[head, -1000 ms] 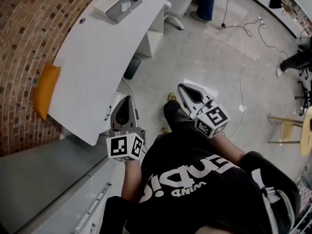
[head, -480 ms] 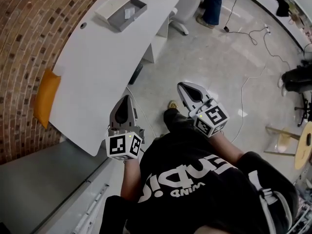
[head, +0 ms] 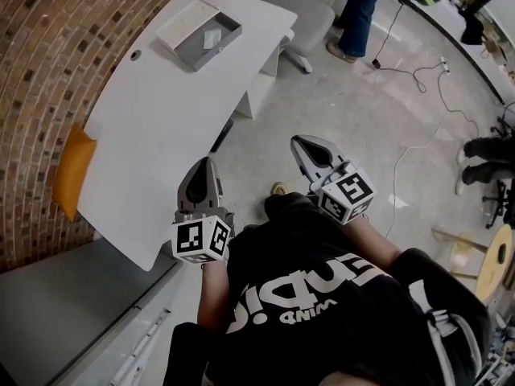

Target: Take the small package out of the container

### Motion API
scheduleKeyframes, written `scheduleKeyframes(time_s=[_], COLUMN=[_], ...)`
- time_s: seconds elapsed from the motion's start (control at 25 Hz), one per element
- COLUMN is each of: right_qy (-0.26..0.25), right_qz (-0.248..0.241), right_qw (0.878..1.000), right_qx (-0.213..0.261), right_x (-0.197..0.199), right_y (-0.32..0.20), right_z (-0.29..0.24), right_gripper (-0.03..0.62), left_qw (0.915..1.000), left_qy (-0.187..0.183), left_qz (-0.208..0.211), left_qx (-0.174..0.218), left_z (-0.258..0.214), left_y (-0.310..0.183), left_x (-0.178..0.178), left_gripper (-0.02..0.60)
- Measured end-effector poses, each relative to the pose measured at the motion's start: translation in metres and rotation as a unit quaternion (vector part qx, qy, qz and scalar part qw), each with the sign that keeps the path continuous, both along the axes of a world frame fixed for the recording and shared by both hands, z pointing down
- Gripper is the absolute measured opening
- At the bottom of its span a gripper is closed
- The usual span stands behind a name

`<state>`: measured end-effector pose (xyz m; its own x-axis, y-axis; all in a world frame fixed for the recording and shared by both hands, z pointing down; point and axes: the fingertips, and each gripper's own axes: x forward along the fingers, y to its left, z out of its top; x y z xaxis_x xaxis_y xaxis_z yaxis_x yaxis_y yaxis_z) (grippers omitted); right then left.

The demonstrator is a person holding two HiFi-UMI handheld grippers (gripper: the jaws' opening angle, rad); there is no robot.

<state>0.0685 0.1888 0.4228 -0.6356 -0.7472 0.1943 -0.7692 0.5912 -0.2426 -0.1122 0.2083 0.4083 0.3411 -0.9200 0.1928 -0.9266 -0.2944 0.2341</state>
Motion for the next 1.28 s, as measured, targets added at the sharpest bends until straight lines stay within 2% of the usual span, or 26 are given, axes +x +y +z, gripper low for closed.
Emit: scheduleKeyframes(time_s=[0.28,0.56,0.88,1.28], right_qy=[-0.001,-0.007,-0.013,-0.01], right_qz=[-0.024,-0.03,-0.028,-0.017], right_qw=[1.0,0.999,1.0,1.0], right_qx=[0.0,-0.005,-0.007,-0.001], right_x=[0.017,0.023,0.02,0.026], right_y=[-0.026,-0.039,-0.057,-0.116], right_z=[0.003,0.007,0.016,0.014], right_gripper=[0.0,0.0,0.0,0.0], left_qw=[0.9998,0.9993,0.9994,0.9996], left_qy=[-0.001,-0.012,-0.015,-0.01], left_qz=[-0.019,-0.034,-0.028,-0.016], left_qx=[0.008,0.01,0.014,0.023], left_z=[-0.002,-0.005,0.001,0.002], left_y=[-0.019,-0.03,-0.053,-0.12], left_x=[0.021,0.021,0.022,0.026], left_gripper=[0.003,0.003,0.003,0.003])
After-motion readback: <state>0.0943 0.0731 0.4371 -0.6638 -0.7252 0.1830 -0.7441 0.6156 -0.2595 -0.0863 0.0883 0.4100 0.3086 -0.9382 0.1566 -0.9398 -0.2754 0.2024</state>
